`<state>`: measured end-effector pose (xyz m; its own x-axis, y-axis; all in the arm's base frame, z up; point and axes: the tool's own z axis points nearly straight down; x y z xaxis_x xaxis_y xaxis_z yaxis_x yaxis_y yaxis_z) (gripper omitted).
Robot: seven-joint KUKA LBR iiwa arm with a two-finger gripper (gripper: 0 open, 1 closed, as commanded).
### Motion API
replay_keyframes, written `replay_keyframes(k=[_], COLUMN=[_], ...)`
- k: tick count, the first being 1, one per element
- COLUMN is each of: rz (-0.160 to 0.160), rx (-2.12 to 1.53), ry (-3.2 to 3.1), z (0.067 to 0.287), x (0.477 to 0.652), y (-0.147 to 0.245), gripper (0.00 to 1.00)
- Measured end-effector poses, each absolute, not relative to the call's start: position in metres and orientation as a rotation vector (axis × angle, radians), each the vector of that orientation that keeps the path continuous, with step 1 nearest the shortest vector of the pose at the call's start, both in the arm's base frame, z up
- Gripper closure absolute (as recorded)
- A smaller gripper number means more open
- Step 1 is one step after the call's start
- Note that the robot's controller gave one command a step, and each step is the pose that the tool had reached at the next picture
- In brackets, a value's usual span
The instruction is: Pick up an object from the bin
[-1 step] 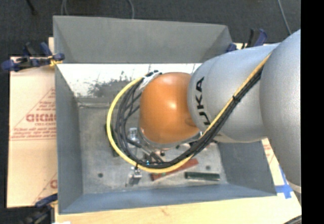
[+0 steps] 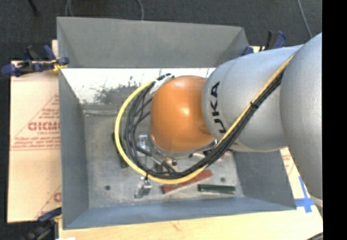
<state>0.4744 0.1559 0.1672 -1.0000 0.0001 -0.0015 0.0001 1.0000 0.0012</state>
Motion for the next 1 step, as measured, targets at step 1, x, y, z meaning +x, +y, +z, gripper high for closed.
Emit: replay_keyframes(k=[1], rz=[0.002], rx=[-0.045], ry=[3.137], z=[0.1342], x=[0.4991], y=[0.1019], gripper=[0.0])
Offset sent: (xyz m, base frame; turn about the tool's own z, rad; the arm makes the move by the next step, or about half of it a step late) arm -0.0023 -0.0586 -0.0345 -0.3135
